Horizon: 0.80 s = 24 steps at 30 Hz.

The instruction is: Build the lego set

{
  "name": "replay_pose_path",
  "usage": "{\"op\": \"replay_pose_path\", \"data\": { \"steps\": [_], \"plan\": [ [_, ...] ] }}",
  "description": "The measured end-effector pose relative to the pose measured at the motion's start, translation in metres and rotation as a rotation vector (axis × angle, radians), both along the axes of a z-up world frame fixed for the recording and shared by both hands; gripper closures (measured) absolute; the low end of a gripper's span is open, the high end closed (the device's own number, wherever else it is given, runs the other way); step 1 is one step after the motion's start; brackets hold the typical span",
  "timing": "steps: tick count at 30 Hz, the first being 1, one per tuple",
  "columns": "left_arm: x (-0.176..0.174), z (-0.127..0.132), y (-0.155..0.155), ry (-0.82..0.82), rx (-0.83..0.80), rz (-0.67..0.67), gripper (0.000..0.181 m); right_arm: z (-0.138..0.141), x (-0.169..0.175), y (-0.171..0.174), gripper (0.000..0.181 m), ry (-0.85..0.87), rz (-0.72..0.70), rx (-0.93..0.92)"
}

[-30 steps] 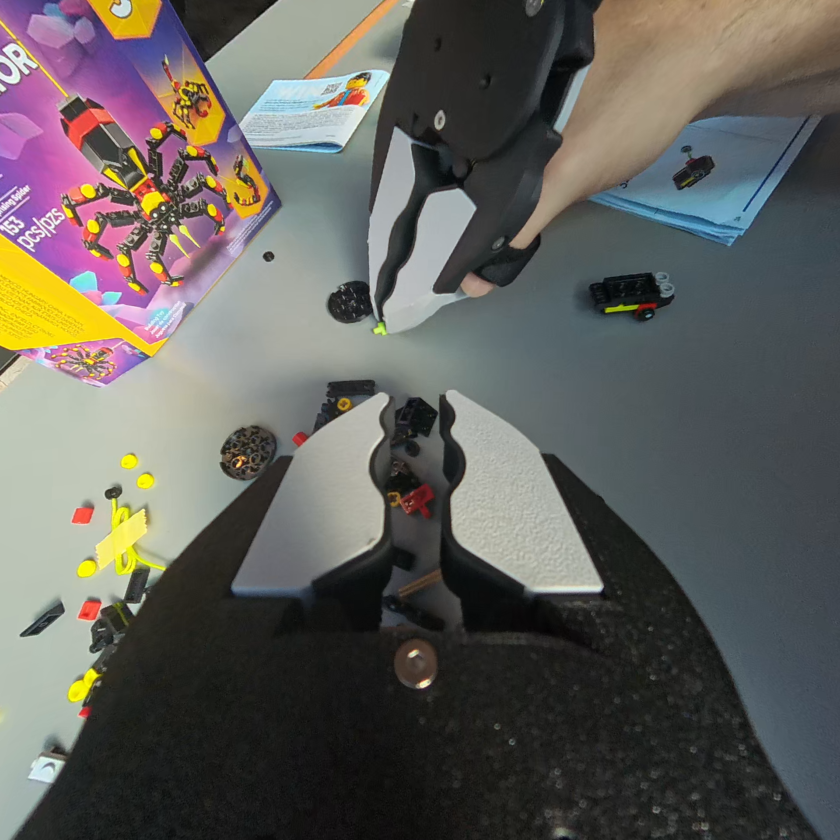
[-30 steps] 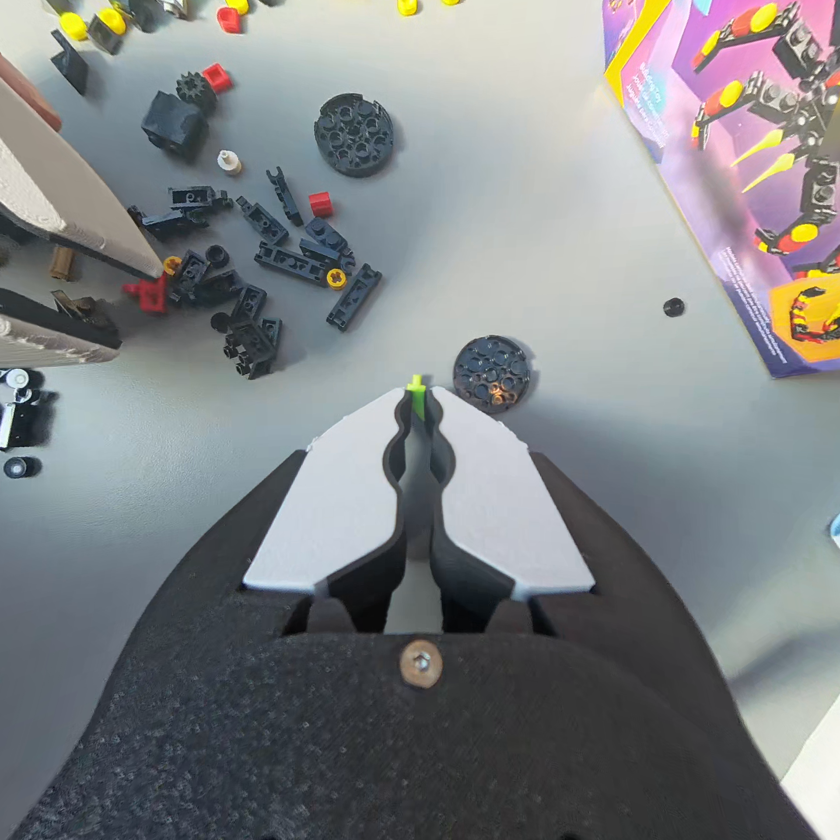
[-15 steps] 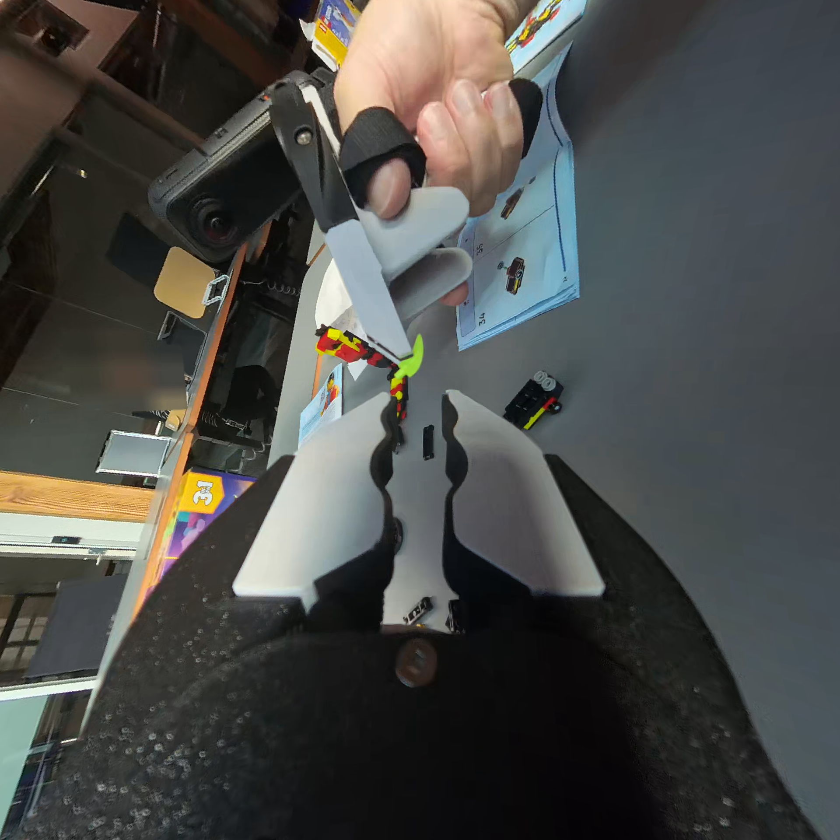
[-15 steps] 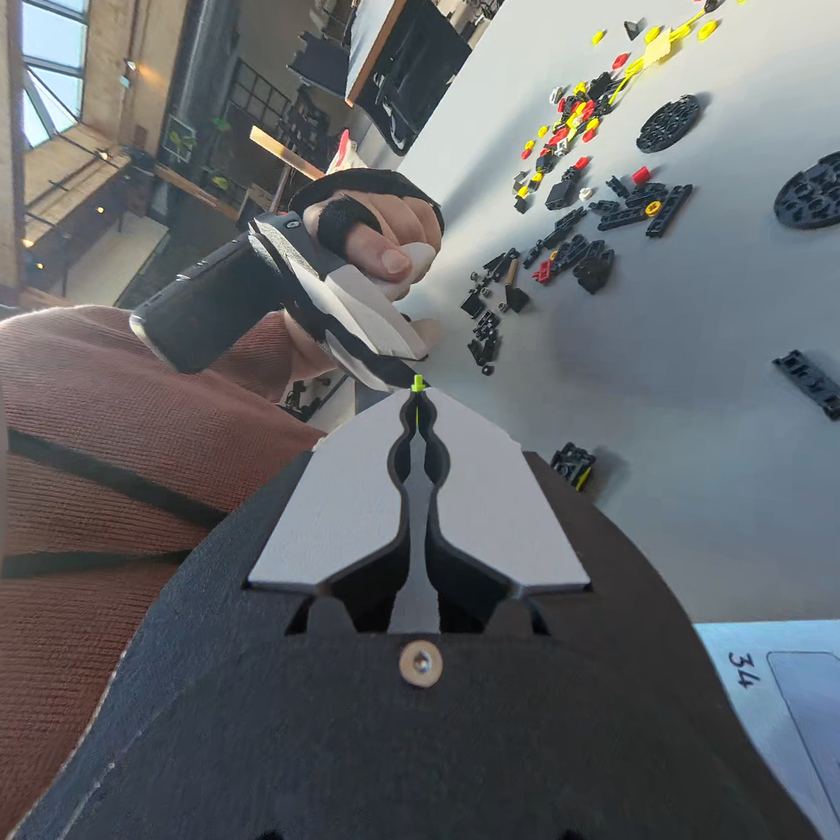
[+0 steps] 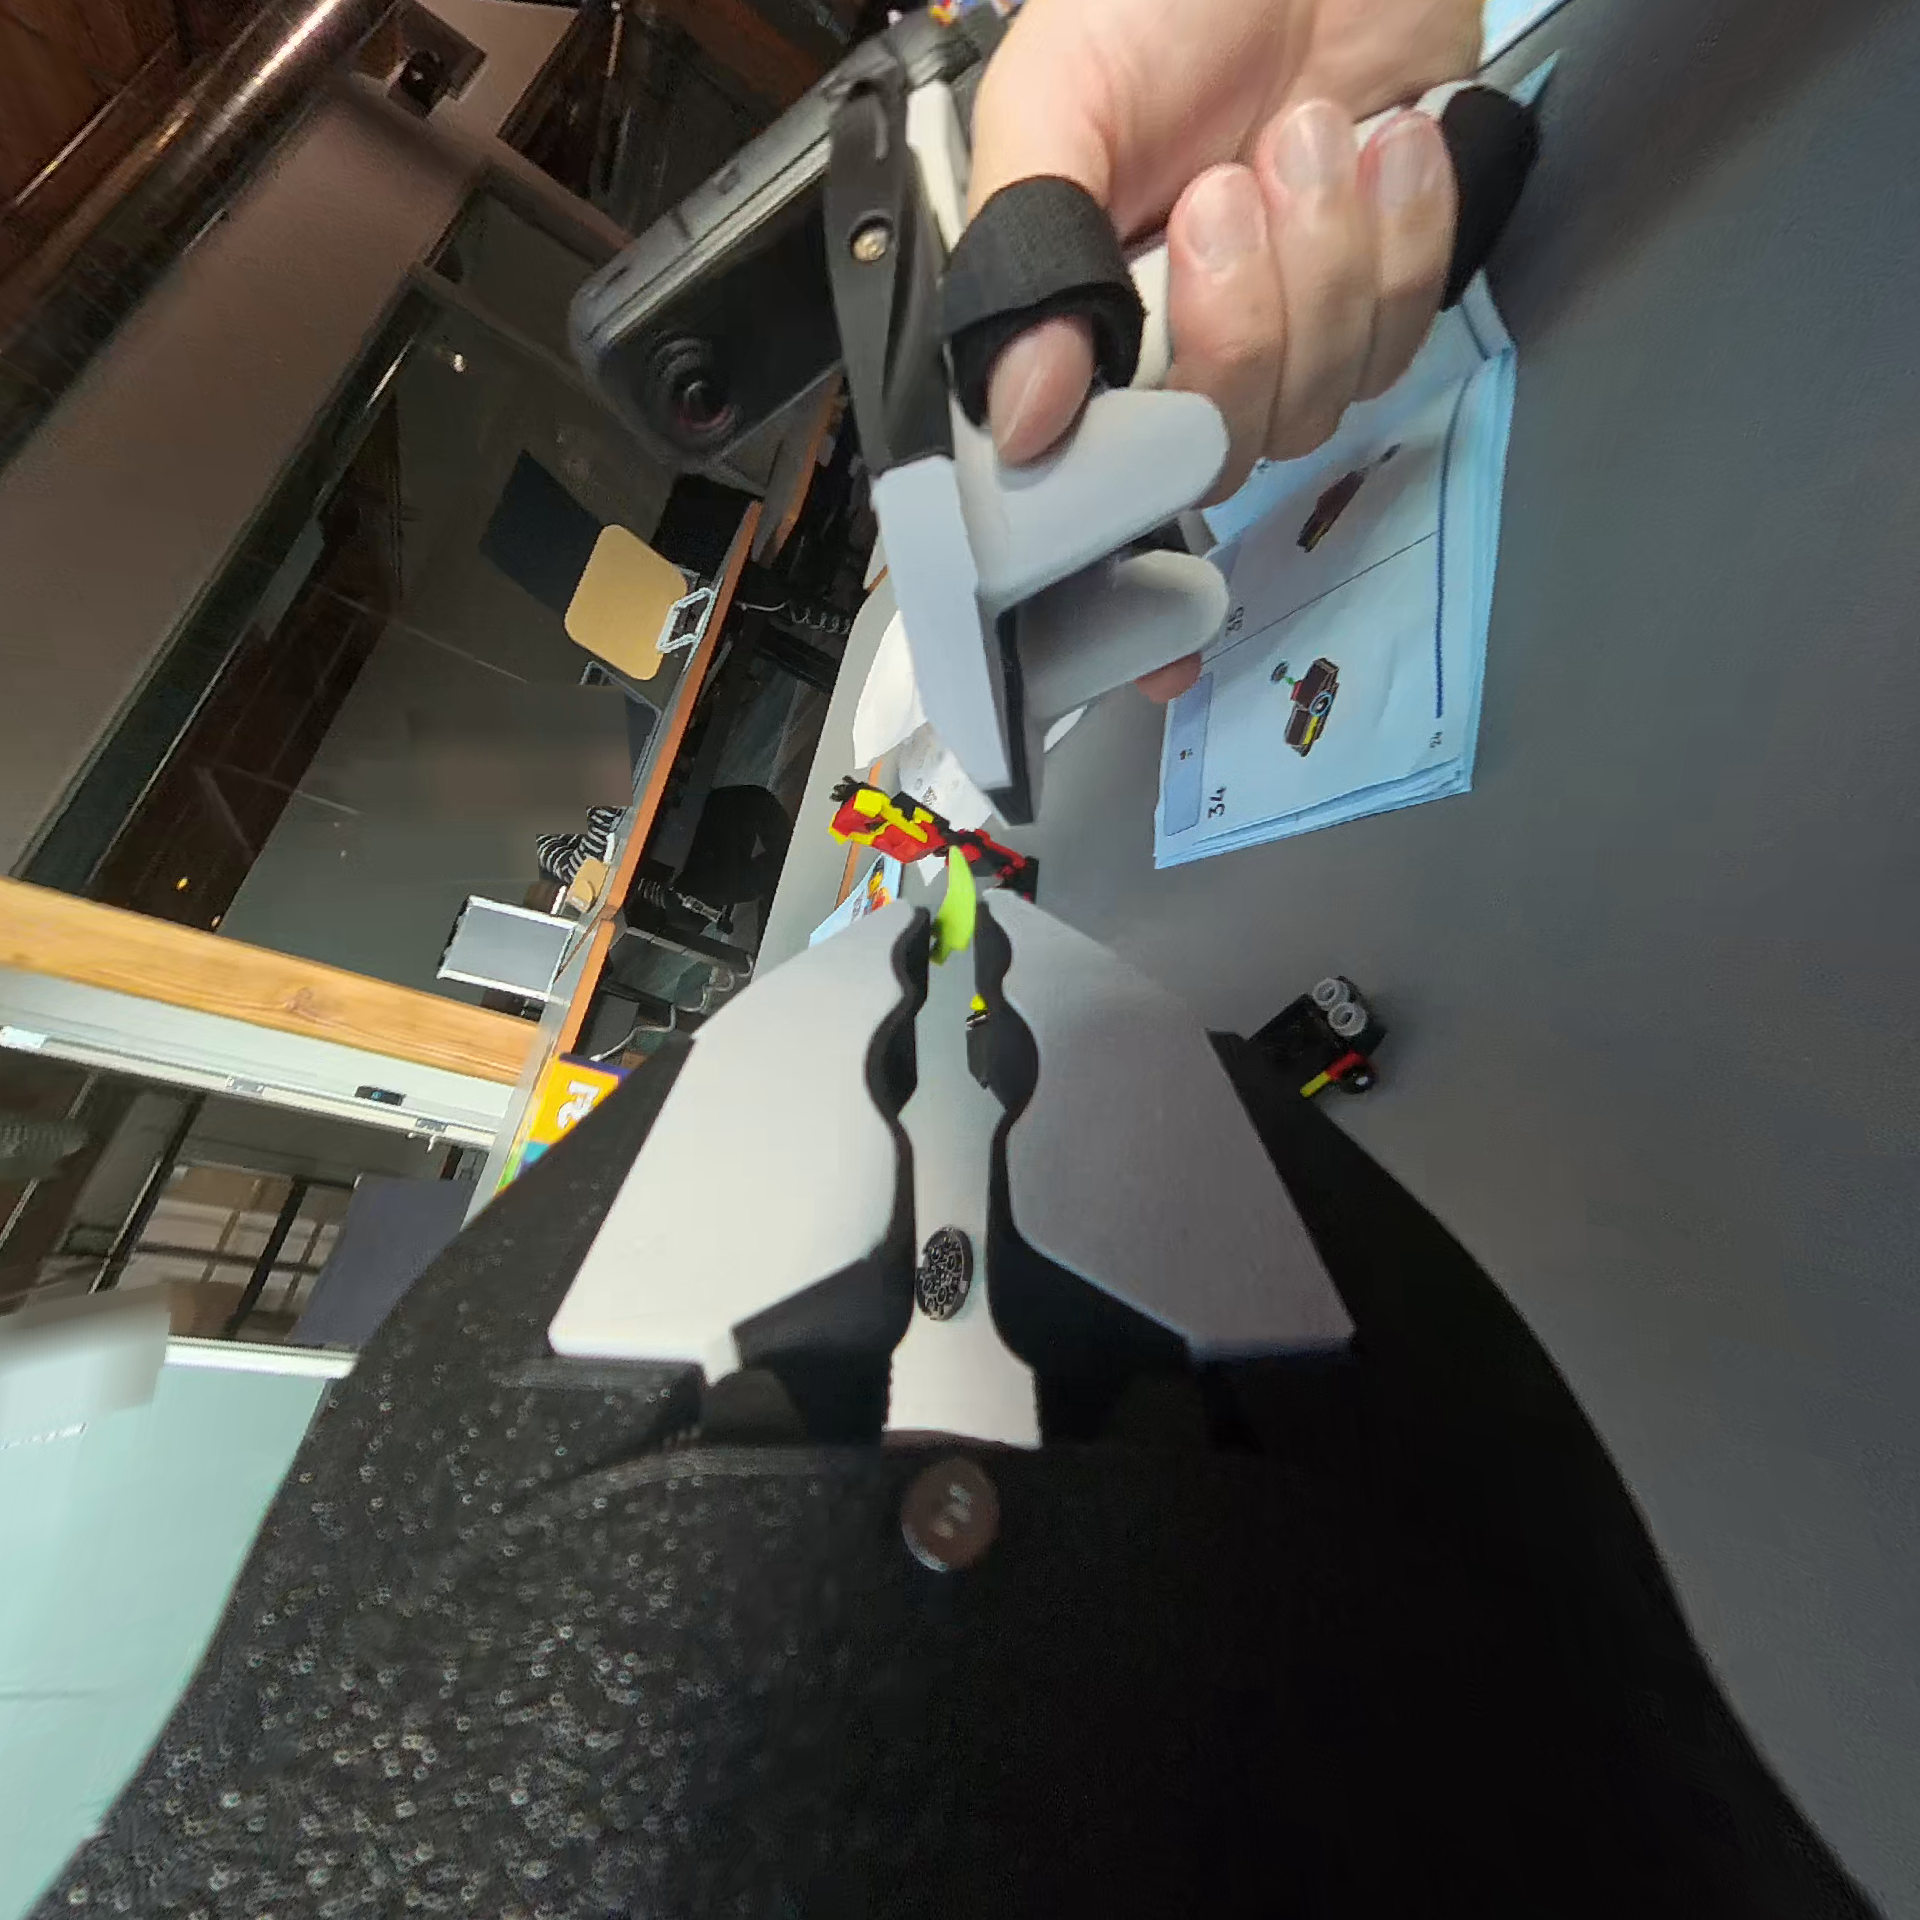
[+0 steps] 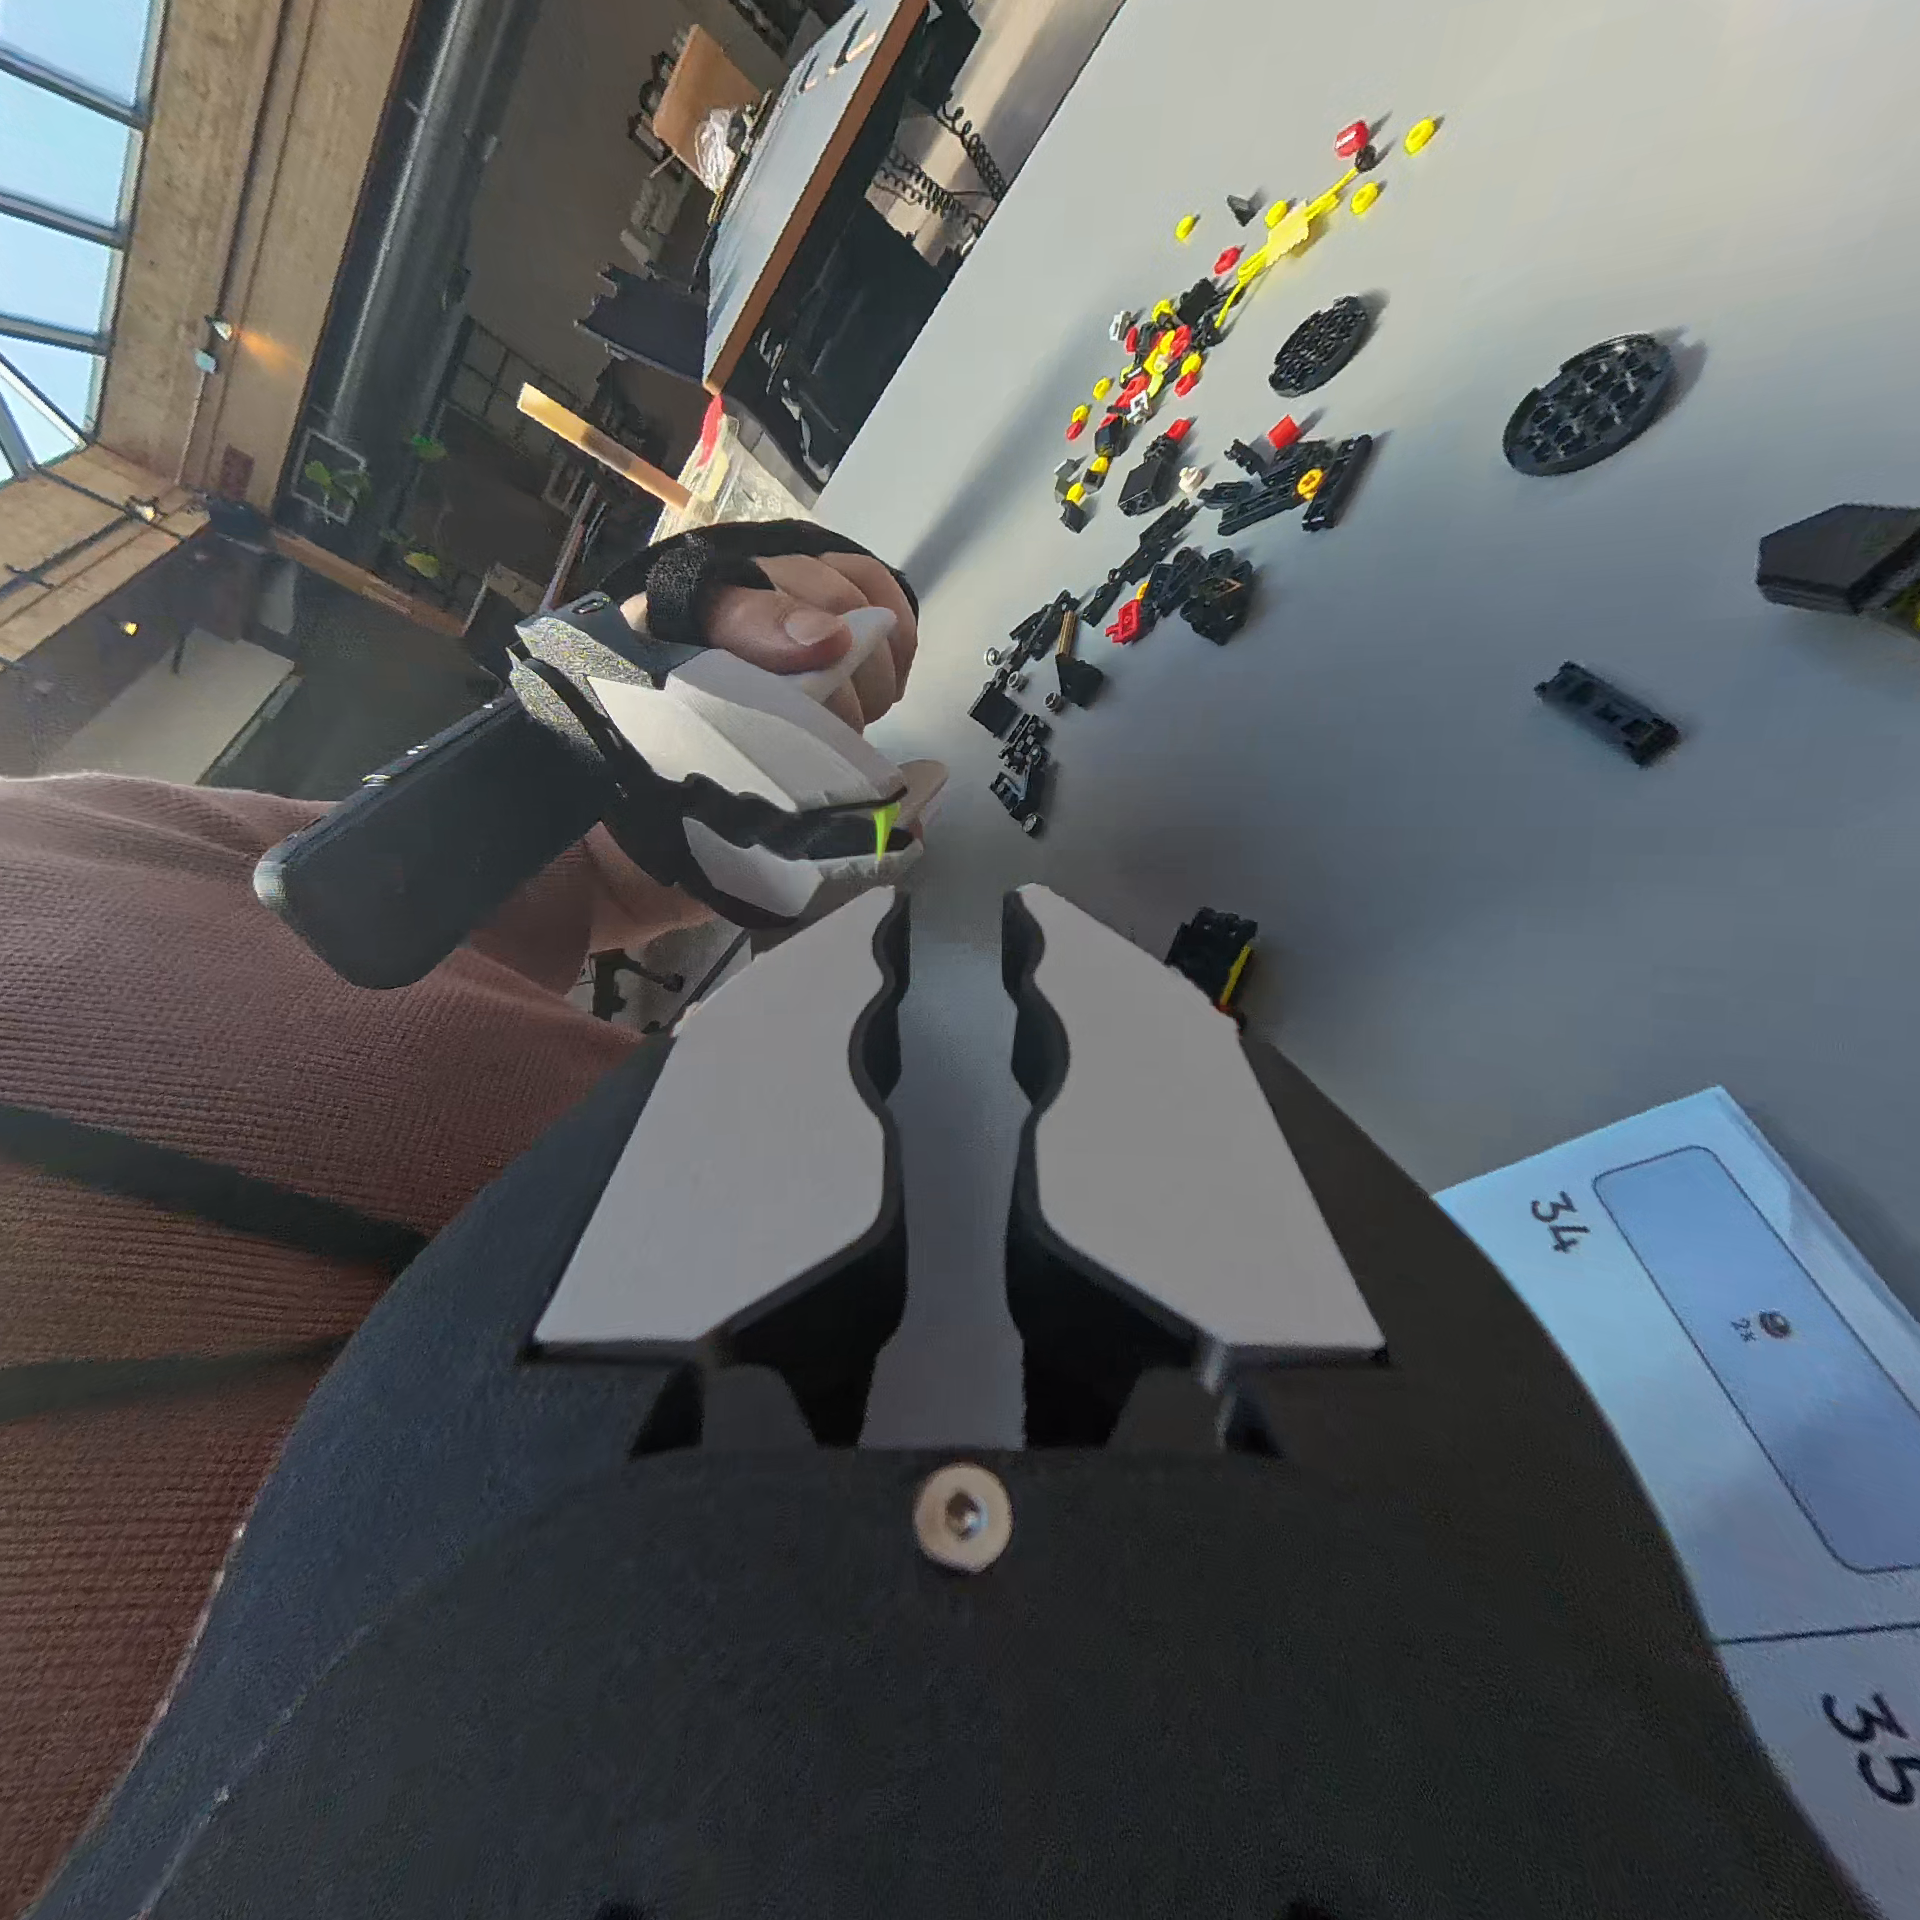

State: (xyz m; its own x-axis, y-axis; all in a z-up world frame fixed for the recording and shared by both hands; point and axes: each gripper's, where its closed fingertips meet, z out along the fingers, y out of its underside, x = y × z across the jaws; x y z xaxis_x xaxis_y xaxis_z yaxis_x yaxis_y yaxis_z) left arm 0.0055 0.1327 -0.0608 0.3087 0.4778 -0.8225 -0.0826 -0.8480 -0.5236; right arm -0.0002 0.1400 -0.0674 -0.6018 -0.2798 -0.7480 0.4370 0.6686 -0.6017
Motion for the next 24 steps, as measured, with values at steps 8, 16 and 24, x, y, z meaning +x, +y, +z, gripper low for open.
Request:
{"op": "replay_pose_path", "data": {
  "steps": [8, 16, 24],
  "plan": [
    [0.001, 0.003, -0.013, 0.112, 0.096, 0.209, 0.173, 0.017, 0.008, -0.012, 0.171, -0.053, -0.28, -0.244],
    [-0.001, 0.006, -0.011, 0.123, 0.102, 0.227, 0.173, 0.016, 0.016, -0.024, 0.178, -0.097, -0.288, -0.256],
    [0.002, 0.002, -0.013, 0.111, 0.122, 0.238, 0.169, 0.01, 0.013, -0.025, 0.18, -0.036, -0.278, -0.223]
  ]
}}
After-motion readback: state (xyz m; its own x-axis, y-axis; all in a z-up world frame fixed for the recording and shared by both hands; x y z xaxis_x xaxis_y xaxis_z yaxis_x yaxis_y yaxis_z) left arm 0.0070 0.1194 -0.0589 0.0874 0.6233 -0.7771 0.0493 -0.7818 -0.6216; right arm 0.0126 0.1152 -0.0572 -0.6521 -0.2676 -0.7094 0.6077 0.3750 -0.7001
